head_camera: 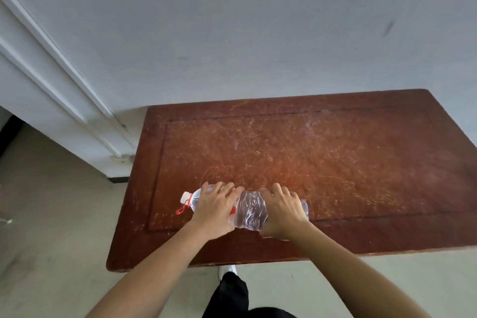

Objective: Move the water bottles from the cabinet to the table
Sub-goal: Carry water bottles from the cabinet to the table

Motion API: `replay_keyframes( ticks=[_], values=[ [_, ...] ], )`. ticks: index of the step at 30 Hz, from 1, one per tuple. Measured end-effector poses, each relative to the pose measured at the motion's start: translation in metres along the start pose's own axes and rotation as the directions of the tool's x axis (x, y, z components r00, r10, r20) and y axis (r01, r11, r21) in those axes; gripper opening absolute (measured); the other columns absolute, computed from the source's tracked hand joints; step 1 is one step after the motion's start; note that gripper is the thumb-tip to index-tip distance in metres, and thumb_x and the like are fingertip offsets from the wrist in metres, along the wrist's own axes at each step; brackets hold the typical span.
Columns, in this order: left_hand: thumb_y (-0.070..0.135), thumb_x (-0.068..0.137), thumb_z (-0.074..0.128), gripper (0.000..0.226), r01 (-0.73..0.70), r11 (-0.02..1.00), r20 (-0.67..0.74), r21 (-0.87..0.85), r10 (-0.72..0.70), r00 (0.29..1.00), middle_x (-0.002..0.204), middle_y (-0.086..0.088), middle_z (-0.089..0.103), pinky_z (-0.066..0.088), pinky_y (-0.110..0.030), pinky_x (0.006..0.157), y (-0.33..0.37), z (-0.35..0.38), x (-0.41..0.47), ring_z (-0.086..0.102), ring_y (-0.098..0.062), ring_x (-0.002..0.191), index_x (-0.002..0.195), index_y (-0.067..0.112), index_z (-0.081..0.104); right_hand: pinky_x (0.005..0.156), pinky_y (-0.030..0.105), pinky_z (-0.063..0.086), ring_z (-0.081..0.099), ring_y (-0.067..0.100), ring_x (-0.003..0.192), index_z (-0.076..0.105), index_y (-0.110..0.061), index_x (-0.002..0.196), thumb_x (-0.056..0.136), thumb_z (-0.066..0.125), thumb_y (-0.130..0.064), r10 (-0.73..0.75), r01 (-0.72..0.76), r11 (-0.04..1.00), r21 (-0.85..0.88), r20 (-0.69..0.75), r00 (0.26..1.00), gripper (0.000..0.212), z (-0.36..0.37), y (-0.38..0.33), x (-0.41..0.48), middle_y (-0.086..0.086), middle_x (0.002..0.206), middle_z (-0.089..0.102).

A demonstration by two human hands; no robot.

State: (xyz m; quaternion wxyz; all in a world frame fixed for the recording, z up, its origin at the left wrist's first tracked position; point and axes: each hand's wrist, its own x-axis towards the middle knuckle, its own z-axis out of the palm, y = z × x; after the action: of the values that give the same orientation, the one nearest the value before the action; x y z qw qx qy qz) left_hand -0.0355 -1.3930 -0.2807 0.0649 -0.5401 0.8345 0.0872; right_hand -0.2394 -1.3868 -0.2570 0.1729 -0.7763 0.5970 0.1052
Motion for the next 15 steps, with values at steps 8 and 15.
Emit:
replay_keyframes(
  ticks=[8, 15],
  values=[
    [0.040, 0.084, 0.075, 0.086, -0.038, 0.999, -0.039, -0.038, 0.036, 0.999, 0.162, -0.003, 0.031, 0.021, -0.057, 0.118, -0.080, -0.011, 0.086, 0.024, -0.028, 0.150, 0.155, 0.032, 0.028, 0.100, 0.045, 0.044, 0.049, 0.028, 0.117, 0.037, -0.025, 0.140, 0.059, 0.078, -0.064, 0.167, -0.166, 0.984, 0.059, -0.015, 0.986, 0.098, -0.023, -0.016, 0.100, 0.006, 0.130, 0.043],
    [0.040, 0.066, 0.092, 0.118, 0.489, 0.207, 0.200, -0.847, -0.728, 0.656, 0.160, -0.016, 0.020, 0.030, -0.053, 0.115, -0.078, 0.003, 0.058, 0.024, -0.035, 0.147, 0.157, 0.023, 0.019, 0.101, 0.046, 0.043, 0.051, 0.029, 0.118, 0.031, -0.026, 0.143, 0.057, 0.077, -0.063, 0.199, -0.196, 0.978, 0.076, -0.032, 0.979, 0.105, -0.012, -0.017, 0.110, 0.006, 0.133, 0.044]
  ],
)
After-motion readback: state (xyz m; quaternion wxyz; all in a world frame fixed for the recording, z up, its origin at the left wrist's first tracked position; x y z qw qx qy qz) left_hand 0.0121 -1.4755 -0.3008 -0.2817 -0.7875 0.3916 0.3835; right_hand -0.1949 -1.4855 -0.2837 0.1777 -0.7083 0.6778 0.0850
